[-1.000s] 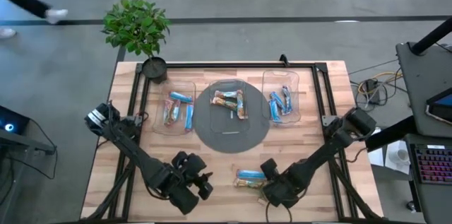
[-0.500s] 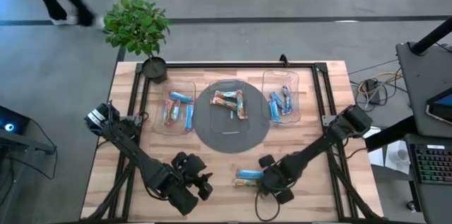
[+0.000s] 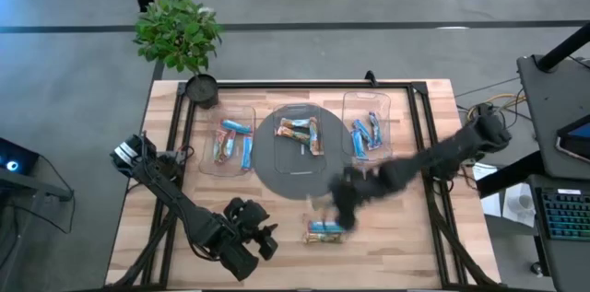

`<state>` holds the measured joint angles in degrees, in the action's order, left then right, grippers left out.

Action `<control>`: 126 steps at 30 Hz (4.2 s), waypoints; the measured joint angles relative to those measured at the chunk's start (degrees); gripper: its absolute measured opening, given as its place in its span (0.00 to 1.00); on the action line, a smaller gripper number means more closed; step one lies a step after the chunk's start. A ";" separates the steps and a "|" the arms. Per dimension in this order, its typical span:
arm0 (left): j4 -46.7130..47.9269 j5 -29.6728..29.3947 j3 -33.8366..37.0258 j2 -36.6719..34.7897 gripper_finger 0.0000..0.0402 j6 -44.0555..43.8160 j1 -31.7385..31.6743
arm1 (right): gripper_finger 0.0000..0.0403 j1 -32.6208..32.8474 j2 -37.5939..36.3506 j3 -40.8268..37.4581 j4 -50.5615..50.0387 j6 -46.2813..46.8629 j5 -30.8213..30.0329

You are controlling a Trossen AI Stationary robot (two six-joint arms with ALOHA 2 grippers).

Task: Pick and place Granola Bars by type
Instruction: Put the yellow granola bar into the middle transparent bin, then put the red granola bar into the left transparent bin, then put the yellow granola bar into the middle transparent bin

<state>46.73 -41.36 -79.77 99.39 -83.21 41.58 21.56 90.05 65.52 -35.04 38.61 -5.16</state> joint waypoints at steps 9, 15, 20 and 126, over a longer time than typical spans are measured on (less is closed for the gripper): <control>-0.12 -0.83 0.00 0.00 0.38 -0.76 0.00 | 0.17 -28.23 -1.19 -1.57 17.66 12.06 3.96; -0.23 -0.99 0.00 0.00 0.38 -2.55 0.00 | 0.36 -32.56 5.19 -1.01 17.01 15.46 9.78; -0.40 -0.99 0.00 0.00 0.38 -2.72 0.00 | 0.51 -28.65 4.36 -0.19 17.28 5.36 8.61; 7.53 -26.69 0.48 -22.47 0.38 5.37 18.84 | 0.48 -26.00 49.94 69.02 -0.52 -7.86 16.96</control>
<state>54.26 -68.05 -79.29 76.93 -77.84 60.42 -4.44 139.99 134.54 -35.56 30.75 11.80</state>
